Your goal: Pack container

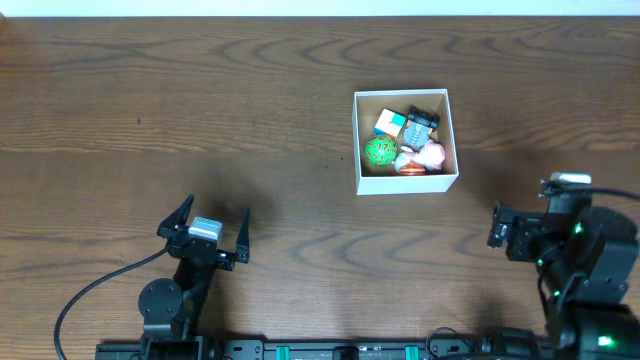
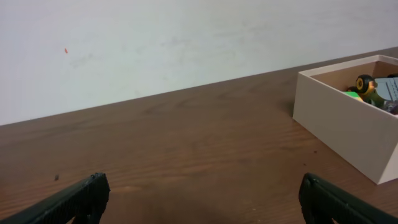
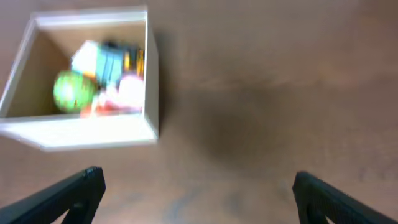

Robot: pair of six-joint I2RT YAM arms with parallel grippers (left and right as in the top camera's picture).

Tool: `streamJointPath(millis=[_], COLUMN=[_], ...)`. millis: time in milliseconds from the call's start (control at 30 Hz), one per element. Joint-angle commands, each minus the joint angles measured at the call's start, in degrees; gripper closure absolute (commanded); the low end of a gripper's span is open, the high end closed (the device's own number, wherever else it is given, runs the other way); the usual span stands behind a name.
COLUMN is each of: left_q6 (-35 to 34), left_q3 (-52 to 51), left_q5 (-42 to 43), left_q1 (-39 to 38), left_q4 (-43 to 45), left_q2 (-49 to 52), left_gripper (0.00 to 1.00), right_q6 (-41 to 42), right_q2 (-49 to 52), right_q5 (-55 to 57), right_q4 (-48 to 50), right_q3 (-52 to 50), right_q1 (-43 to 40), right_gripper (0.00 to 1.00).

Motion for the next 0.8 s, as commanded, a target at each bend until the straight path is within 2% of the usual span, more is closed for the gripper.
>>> streamJointPath(millis=[0, 200, 300, 467, 767], left_q6=[1.0, 1.0, 1.0, 1.0, 1.0], left_q3=[-1.0, -1.0, -1.0, -1.0, -1.0], left_q5=[0.6, 0.6, 0.6, 0.6, 0.6], left_q1=[0.3, 0.3, 0.3, 0.3, 0.3], left_q4=[-2.1, -2.1, -2.1, -2.1, -2.1], left_q2=[-0.3, -0.3, -0.3, -0.3, -0.3], left_gripper=[0.02, 0.02, 0.02, 0.02, 0.02], right_q6=[-0.9, -0.9, -0.6, 1.4, 1.3], right_q2=[-5.0, -10.6, -12.2, -15.2, -26.3], right_q5=[-0.7, -8.6, -10.5, -10.6, -11.9], right_q4=[10.8, 37.2, 45.6, 50.2, 50.1], right_q3=[-7.4, -21.2, -26.6, -32.0, -38.0], right_q1=[0.6, 0.6, 0.7, 0.7, 0.7], right_gripper=[0.01, 0.01, 0.01, 0.01, 0.01])
